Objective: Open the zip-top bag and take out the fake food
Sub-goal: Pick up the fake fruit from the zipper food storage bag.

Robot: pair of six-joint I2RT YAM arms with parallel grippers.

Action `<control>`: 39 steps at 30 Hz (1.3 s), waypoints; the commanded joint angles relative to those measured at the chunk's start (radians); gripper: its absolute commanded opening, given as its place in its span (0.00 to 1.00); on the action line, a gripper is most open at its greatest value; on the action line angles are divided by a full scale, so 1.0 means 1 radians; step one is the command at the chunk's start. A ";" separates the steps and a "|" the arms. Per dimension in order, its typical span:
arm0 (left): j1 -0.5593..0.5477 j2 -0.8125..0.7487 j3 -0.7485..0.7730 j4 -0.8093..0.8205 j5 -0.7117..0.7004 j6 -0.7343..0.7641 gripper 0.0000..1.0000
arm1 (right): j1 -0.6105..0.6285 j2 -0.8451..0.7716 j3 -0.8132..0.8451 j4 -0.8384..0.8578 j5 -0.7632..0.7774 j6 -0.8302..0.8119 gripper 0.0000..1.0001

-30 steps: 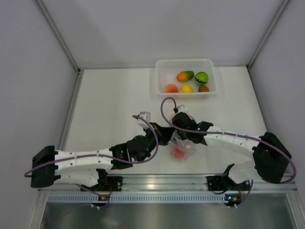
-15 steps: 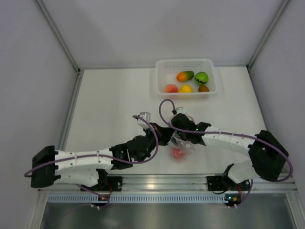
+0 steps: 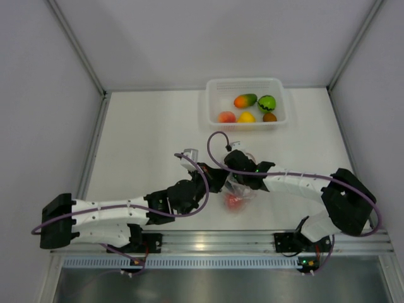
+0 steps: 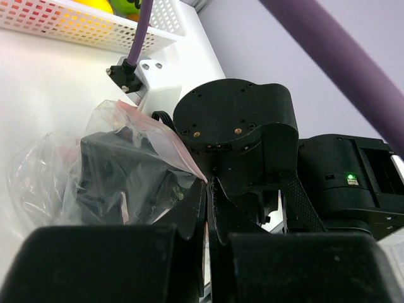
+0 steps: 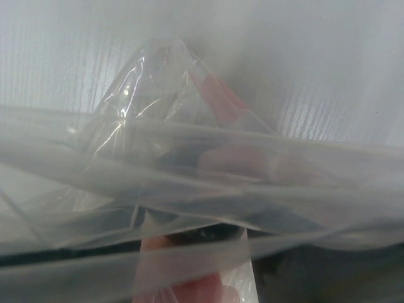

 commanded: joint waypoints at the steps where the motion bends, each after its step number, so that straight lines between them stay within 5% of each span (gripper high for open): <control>1: 0.001 -0.032 0.001 0.054 -0.015 0.012 0.00 | 0.016 0.017 -0.002 -0.074 0.013 -0.003 0.40; 39: 0.004 -0.005 -0.026 0.056 -0.072 -0.011 0.00 | 0.069 -0.333 0.124 -0.315 0.155 -0.015 0.33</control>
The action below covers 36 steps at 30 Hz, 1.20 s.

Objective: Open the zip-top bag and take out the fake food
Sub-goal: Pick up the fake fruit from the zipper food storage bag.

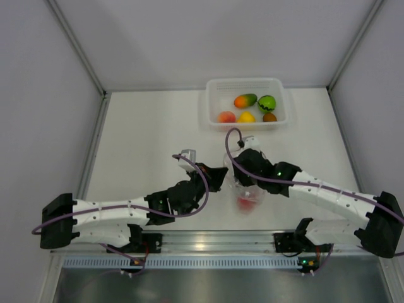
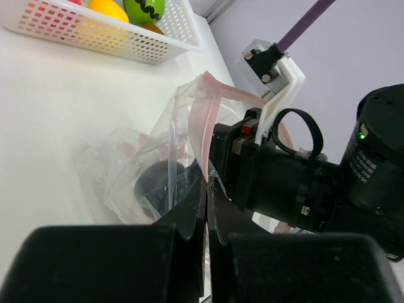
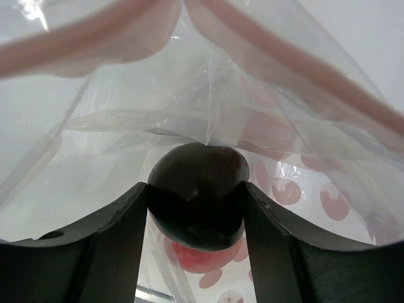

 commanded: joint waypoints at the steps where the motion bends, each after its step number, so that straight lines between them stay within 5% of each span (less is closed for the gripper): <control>1: 0.004 -0.005 -0.007 0.041 -0.018 -0.004 0.00 | 0.014 -0.062 0.060 -0.029 0.024 -0.006 0.33; 10: 0.004 0.031 0.012 0.045 0.007 -0.010 0.00 | 0.015 -0.088 0.093 -0.023 -0.034 -0.035 0.33; 36: -0.025 0.081 0.110 0.061 0.065 0.050 0.00 | 0.041 0.095 0.363 -0.223 0.165 0.022 0.28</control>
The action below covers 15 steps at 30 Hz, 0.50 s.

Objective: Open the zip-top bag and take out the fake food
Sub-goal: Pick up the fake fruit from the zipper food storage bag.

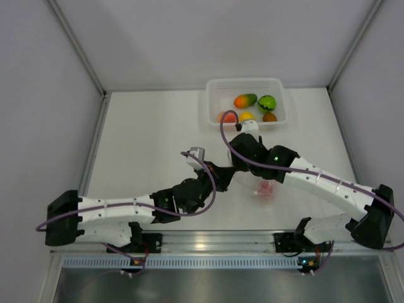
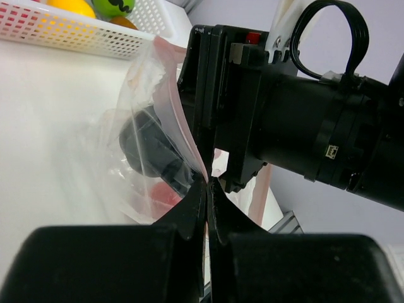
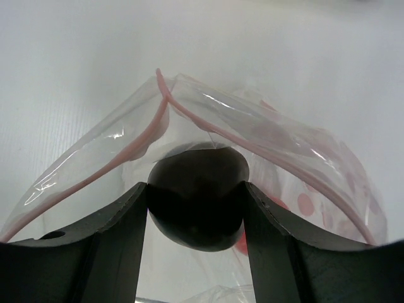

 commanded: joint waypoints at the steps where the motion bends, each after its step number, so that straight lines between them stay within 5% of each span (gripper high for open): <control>1: -0.016 0.016 0.038 0.049 -0.001 0.020 0.00 | 0.037 -0.008 0.076 -0.031 0.015 0.019 0.28; 15: -0.018 0.054 0.032 0.046 -0.137 0.010 0.00 | 0.035 -0.094 0.118 -0.120 -0.003 -0.002 0.27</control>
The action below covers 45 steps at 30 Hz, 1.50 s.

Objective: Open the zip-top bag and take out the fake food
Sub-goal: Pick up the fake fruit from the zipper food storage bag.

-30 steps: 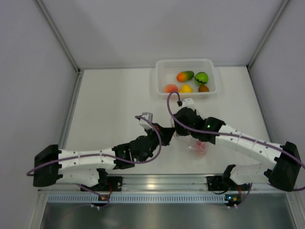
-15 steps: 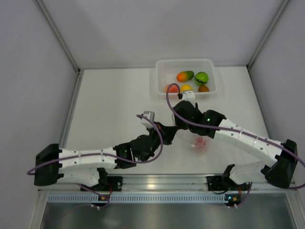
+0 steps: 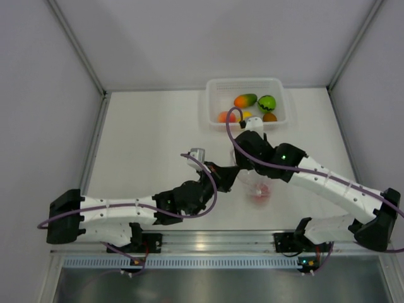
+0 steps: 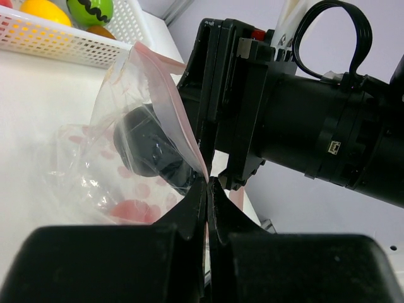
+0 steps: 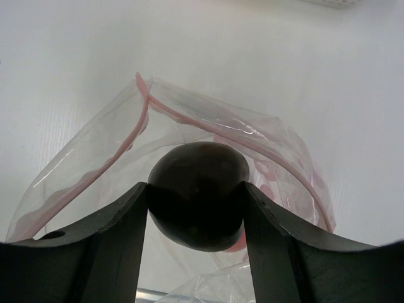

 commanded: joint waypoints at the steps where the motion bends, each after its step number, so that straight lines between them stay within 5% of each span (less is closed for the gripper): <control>1: 0.014 0.039 0.023 -0.032 -0.101 0.016 0.00 | 0.026 -0.072 0.032 -0.027 -0.026 0.000 0.27; 18: 0.014 -0.002 -0.033 -0.031 -0.106 -0.024 0.00 | -0.020 -0.133 -0.062 0.022 0.023 -0.011 0.26; 38: 0.023 0.095 0.062 -0.032 -0.117 -0.003 0.00 | -0.023 -0.231 0.096 0.035 -0.188 -0.060 0.26; 45: 0.028 0.110 0.042 -0.032 -0.098 -0.035 0.00 | -0.103 -0.147 0.317 -0.037 -0.215 -0.155 0.26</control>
